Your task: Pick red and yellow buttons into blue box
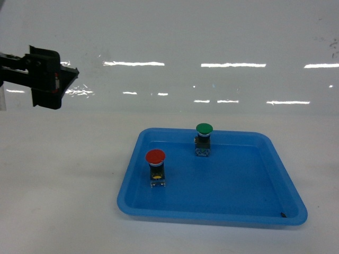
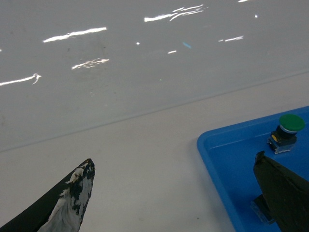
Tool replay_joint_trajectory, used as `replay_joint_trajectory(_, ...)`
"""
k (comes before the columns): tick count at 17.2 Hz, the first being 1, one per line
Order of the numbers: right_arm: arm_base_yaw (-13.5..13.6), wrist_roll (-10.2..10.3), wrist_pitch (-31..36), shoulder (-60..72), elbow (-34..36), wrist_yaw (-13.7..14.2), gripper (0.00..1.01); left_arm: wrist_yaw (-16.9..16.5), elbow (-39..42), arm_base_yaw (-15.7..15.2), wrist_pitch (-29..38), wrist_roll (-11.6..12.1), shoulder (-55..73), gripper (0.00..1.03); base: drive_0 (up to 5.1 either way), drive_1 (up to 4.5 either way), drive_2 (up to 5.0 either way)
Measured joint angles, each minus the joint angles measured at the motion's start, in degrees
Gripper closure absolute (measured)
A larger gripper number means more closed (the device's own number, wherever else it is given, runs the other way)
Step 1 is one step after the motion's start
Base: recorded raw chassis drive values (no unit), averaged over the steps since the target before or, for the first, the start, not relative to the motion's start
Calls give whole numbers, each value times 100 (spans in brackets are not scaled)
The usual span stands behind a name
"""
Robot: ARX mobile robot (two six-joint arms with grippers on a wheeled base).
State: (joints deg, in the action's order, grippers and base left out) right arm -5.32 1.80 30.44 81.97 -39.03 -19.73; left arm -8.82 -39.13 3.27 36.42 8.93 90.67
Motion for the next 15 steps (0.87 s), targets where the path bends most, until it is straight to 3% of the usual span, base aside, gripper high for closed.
replay_joint_trajectory(6,0,0,2,2,2,0,69,-352,-546,367,-382,101,907,5,0,0,0)
replay_joint_trajectory(15,0,2,0,2,4,0,69,-120,-605,295,-146,275,1257,5,0,0,0)
